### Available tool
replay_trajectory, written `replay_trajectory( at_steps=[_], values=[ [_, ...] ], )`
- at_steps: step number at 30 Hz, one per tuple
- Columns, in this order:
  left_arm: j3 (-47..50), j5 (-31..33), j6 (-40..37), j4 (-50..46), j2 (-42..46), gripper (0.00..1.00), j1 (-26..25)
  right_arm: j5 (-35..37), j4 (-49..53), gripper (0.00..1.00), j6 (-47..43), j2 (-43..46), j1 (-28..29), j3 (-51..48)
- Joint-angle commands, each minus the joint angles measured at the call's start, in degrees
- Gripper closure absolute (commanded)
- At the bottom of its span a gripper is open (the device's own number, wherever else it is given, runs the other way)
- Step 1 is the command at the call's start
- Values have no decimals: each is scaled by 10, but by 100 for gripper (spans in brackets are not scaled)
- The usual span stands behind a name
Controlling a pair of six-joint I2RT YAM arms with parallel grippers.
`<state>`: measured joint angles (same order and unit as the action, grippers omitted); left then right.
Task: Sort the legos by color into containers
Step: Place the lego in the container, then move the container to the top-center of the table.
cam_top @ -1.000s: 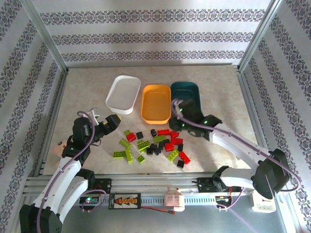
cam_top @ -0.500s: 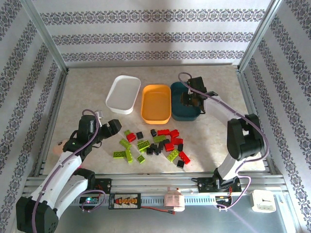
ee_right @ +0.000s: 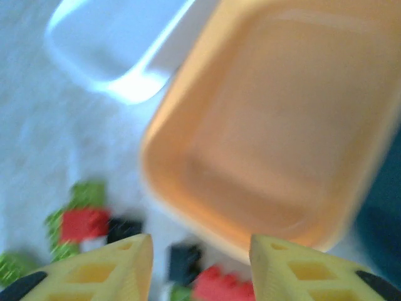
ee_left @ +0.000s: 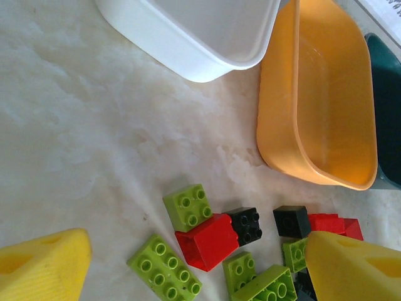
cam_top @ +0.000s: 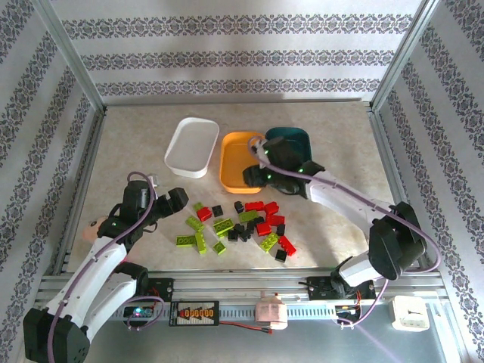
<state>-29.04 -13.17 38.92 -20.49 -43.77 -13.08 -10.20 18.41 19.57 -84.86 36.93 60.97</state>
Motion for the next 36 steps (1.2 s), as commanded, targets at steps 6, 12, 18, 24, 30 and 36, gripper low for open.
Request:
replay_trajectory(
  at_steps=[6,12,18,24,30,36],
  values=[
    [-19,17,-12,-10,4,11,-6,-35,43,71,13,-79,61,-3],
    [-16,12,-11,-11,2,11,-6,5,44,75,2,-154,45,57],
    [-22,12,-16,-28,-5,13,-6,41,53,77,-10,-213,22,117],
    [-25,46,-20,-61,-21,14,-26,50,44,72,-19,-233,3,158],
    [-22,92,-19,-53,-75,23,-96,38,-2,59,-9,-164,19,92],
    [-57,123,-47,9,-192,25,-184,36,-26,56,9,-92,19,7]
  ],
)
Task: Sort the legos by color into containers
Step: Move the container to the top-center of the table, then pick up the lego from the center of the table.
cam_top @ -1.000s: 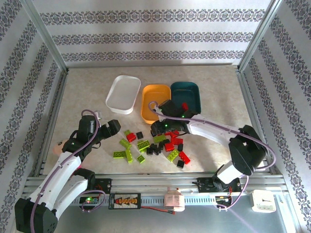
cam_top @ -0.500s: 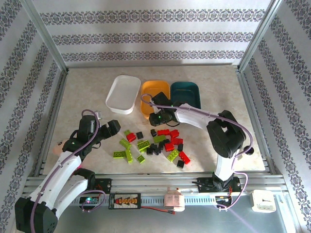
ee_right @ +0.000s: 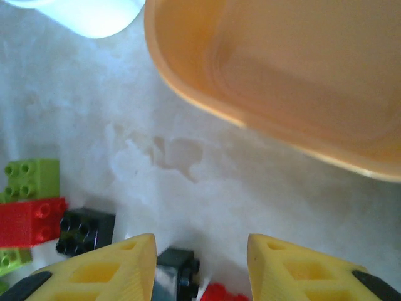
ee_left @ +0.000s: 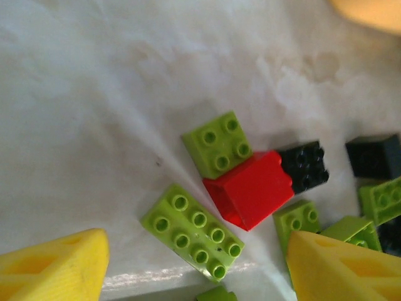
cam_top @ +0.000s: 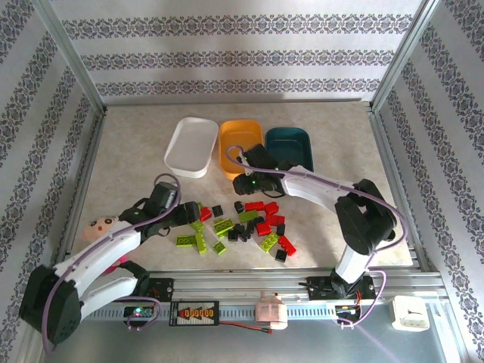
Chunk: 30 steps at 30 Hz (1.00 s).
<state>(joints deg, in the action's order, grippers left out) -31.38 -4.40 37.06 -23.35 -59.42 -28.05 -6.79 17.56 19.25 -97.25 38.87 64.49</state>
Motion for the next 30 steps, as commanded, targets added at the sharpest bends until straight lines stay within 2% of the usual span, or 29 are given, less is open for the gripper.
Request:
replay_trajectory(
  at_steps=[1,4,8,13,16,24,30],
  values=[
    [-45,43,-36,38,-64,26,-48,4,-18,55,12,45,-1,-40],
    [-70,51,-51,43,-134,34,-62,5,-23,53,18,76,-6,-71],
    [-91,69,-58,53,-198,34,-76,4,-27,50,23,107,-14,-99],
    [-97,90,-59,60,-229,33,-88,5,-26,49,25,134,-19,-114],
    [-97,92,-62,68,-247,36,-89,6,-28,48,24,144,-23,-118],
    [-95,96,-65,81,-259,52,-93,9,-31,48,26,157,-32,-128],
    [-113,94,-62,42,-221,64,-114,15,-34,48,38,194,-51,-150]
  ],
)
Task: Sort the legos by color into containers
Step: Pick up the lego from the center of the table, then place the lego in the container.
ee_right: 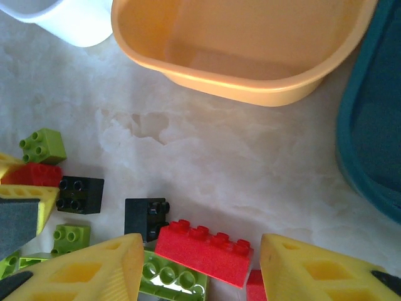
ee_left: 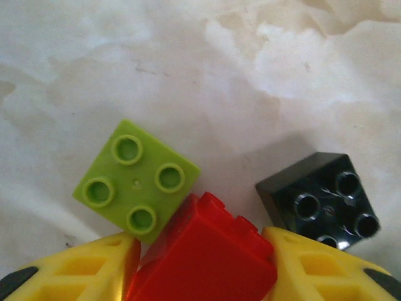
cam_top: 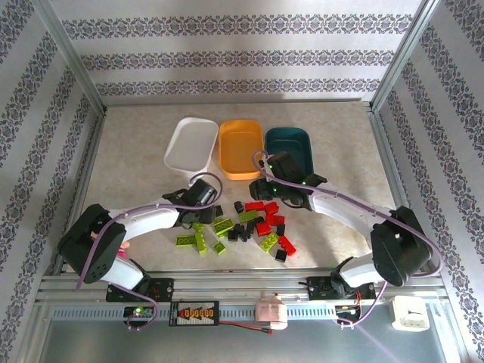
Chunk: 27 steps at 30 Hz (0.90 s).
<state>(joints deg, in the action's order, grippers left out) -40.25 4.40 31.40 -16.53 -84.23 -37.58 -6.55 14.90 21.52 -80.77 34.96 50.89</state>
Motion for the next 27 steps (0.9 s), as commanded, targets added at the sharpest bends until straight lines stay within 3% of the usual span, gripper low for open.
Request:
replay_trajectory(
  at_steps=[1,6,9,16,23,27],
  values=[
    [-33,7,-6,-39,38,65,-28,14,-8,48,18,41,-17,-20],
    [-108,-30,-4,-61,54,66,-48,39,-7,48,37,122,-53,-69],
    [-184,-71,-13,-30,2,67,-48,68,-1,48,55,191,-79,-109],
    [-482,-164,-28,1,-242,70,-48,108,50,45,62,311,-98,-154],
    [-786,-182,-31,-100,-474,70,-39,97,77,39,68,361,-98,-177],
    [-927,-193,-20,-151,-561,60,-34,67,86,36,70,370,-97,-190]
  ],
)
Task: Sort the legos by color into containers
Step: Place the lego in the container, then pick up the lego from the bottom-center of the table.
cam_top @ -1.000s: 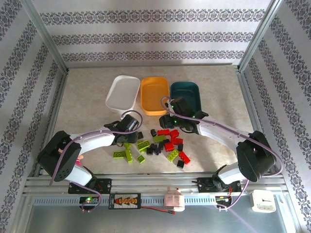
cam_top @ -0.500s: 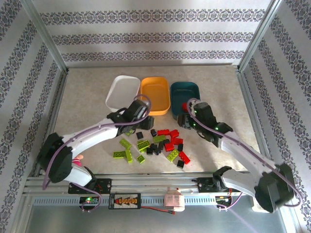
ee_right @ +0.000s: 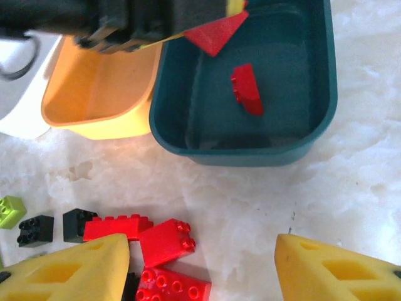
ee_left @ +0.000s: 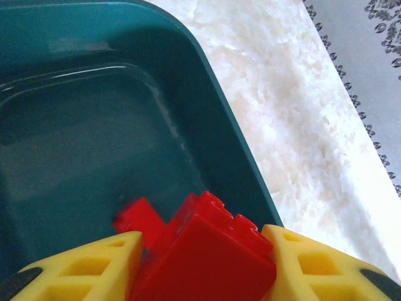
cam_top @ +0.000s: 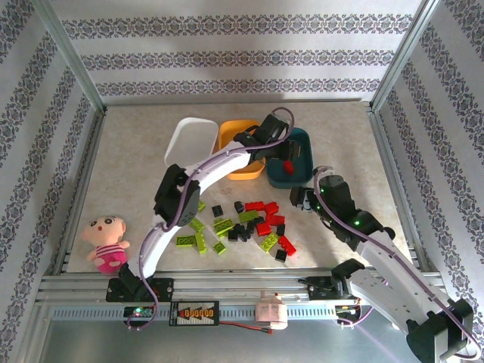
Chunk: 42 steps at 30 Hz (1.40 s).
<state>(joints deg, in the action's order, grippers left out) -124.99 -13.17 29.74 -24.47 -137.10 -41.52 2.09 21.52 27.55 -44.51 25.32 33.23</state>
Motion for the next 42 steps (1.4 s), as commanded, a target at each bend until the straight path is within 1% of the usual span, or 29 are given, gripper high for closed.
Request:
replay_trajectory(
  at_steps=[1,3,4,8,10,13,15,18,21,24,27,30,32,33,38,42],
  values=[
    [-103,-20,-2,-79,-46,56,6,-28,22,35,11,7,0,-16],
    [-144,-25,5,-92,-67,46,9,-48,23,34,12,4,6,-26],
    [-154,-29,8,-93,-70,43,10,-59,23,34,11,1,9,-30],
    [-148,-36,12,-90,-44,40,17,-89,32,34,6,-22,40,-35],
    [-115,-37,7,-78,-8,39,18,-88,43,34,7,-36,66,-37],
    [-9,-36,0,-29,79,38,19,-90,52,33,17,-54,106,-44],
    [103,-26,0,28,156,34,19,-89,58,33,24,-66,133,-50],
    [242,-25,12,88,256,30,27,-100,56,33,29,-81,162,-55],
    [383,-16,22,141,356,24,33,-80,61,34,33,-96,186,-52],
    [526,10,31,177,458,19,35,-31,51,35,63,-100,194,-54],
    [635,43,37,187,550,14,34,-5,36,40,90,-116,181,-53],
    [726,81,39,190,642,8,35,-14,16,45,103,-149,159,-50],
    [771,107,38,184,698,1,35,-21,2,48,103,-169,153,-48],
    [792,119,38,179,726,0,35,-25,-2,48,104,-179,151,-45],
    [864,162,48,164,831,1,35,-40,-20,50,105,-220,142,-43],
    [888,179,57,147,871,1,35,-25,-6,59,106,-228,137,-41]
  ],
)
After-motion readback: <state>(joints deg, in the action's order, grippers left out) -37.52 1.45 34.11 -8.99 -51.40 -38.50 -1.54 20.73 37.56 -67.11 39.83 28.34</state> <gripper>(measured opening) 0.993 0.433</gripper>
